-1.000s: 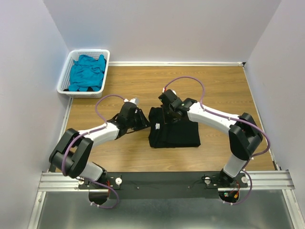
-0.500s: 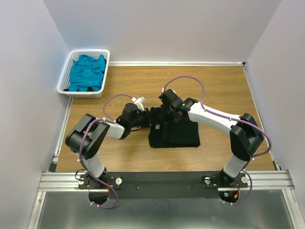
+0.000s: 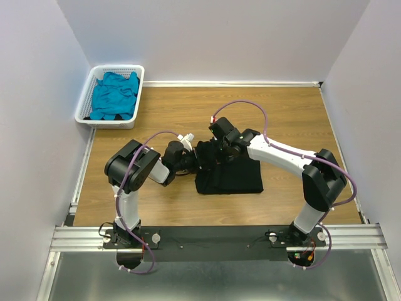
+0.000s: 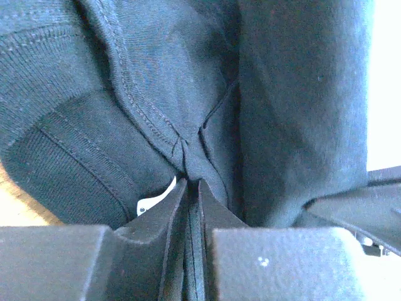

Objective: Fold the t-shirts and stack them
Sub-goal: Fold the tshirt

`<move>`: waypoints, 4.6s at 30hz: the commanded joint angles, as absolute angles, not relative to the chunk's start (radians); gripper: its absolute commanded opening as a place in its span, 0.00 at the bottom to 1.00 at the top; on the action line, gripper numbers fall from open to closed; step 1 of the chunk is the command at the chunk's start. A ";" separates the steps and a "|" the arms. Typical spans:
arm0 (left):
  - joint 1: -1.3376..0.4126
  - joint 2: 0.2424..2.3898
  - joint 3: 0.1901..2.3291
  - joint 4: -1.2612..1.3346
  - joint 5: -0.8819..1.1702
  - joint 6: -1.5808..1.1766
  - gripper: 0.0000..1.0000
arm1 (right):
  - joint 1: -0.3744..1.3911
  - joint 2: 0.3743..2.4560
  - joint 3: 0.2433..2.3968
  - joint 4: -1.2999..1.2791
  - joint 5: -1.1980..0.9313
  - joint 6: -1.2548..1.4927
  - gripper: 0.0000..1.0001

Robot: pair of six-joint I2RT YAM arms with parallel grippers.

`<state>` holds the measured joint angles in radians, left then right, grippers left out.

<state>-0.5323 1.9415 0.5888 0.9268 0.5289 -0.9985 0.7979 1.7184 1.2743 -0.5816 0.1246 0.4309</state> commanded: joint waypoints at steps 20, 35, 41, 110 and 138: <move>-0.549 1.950 0.580 0.887 0.479 -0.994 0.17 | 0.825 1.766 1.397 -0.627 -0.057 0.388 0.01; -0.549 1.948 0.581 0.882 0.472 -0.992 0.17 | 0.836 1.819 1.420 -0.672 -0.127 0.396 0.01; -0.551 1.944 0.581 0.879 0.471 -0.989 0.17 | 0.836 1.835 1.463 -0.703 -0.112 0.405 0.01; -0.727 1.445 0.824 -0.230 0.198 -0.858 0.40 | 0.359 1.227 0.778 -0.552 -0.389 0.472 0.37; -0.554 1.496 0.937 -0.218 0.199 -0.715 0.63 | 0.104 1.261 0.802 -0.304 -0.704 0.500 0.26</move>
